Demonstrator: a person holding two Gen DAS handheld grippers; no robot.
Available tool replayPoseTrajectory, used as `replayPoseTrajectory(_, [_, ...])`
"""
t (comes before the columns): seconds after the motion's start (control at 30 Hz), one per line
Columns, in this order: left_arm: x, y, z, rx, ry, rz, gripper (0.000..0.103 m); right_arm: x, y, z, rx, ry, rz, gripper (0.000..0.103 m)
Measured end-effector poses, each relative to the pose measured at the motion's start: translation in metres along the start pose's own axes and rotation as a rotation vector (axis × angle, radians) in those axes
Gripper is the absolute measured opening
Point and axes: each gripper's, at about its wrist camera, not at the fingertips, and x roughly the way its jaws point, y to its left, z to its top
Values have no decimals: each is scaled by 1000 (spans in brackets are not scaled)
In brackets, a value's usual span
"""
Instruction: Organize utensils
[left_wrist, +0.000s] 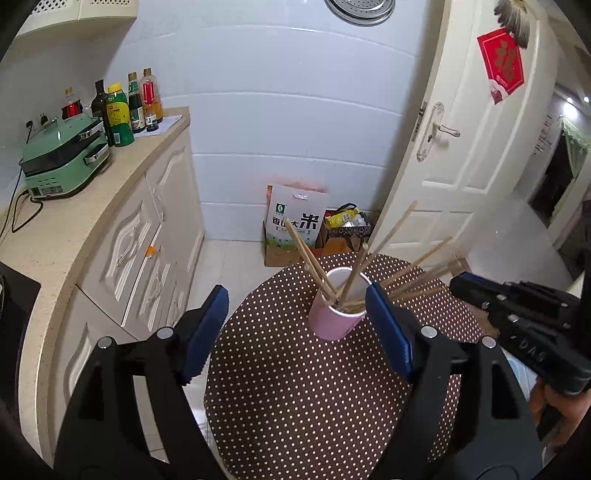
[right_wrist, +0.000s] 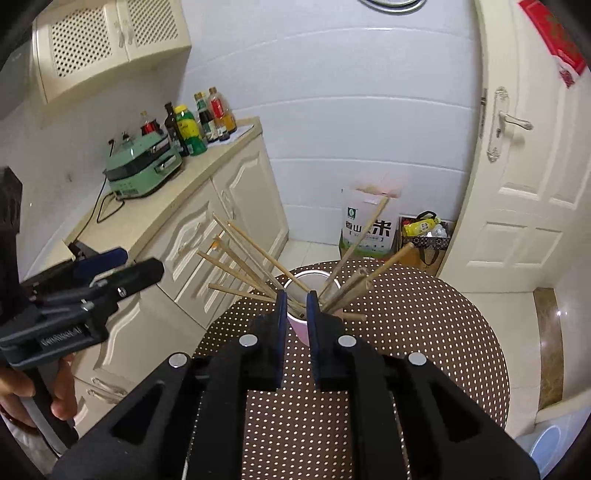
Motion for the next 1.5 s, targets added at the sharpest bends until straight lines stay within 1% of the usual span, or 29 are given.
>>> replayPoseTrajectory(0.23, [-15,-9,-13,10,-7,7,79,-32,8,-14,2,-40,-11,19])
replayPoseTrajectory(0.33, [-25,-13,-19,15,-22,25,82,-43,10,-17,-1,-55,-10,25])
replayPoseTrajectory(0.37, [-30,-14,-21,13,-32,35,84,-47,11,-18,-4,-59,-9,29])
replayPoseTrajectory(0.4, [-34,-16,-22,12,-39,41,85,-51,12,-20,-8,-65,-7,31])
replayPoseTrajectory(0.5, [-50,-21,-28,7,-67,69,86,-66,12,-25,-23,-81,0,43])
replayPoseTrajectory(0.63, [-70,-35,-37,7,-101,96,87,-89,11,-33,-51,-107,-1,52])
replayPoseTrajectory(0.7, [-81,-44,-44,6,-115,103,89,-102,9,-39,-66,-120,-2,58])
replayPoseTrajectory(0.77, [-92,-54,-50,5,-126,125,90,-112,7,-44,-73,-125,-4,62])
replayPoseTrajectory(0.8, [-100,-60,-55,3,-135,133,90,-121,5,-48,-78,-132,1,66])
replayPoseTrajectory(0.87, [-113,-69,-63,-3,-154,137,92,-136,3,-54,-91,-151,4,71])
replayPoseTrajectory(0.97, [-137,-83,-79,-11,-182,166,93,-156,2,-65,-90,-171,9,76])
replayPoseTrajectory(1.0, [-143,-87,-82,-9,-189,172,93,-164,2,-69,-95,-181,15,80])
replayPoseTrajectory(1.07, [-158,-95,-92,-9,-210,184,94,-175,5,-75,-110,-198,13,82])
replayPoseTrajectory(1.23, [-187,-110,-109,-14,-248,205,95,-210,9,-95,-126,-247,22,83])
replayPoseTrajectory(1.37, [-214,-117,-124,-31,-281,212,95,-234,12,-110,-124,-274,32,89])
replayPoseTrajectory(1.5, [-237,-126,-135,-17,-305,224,95,-249,19,-119,-150,-299,30,91])
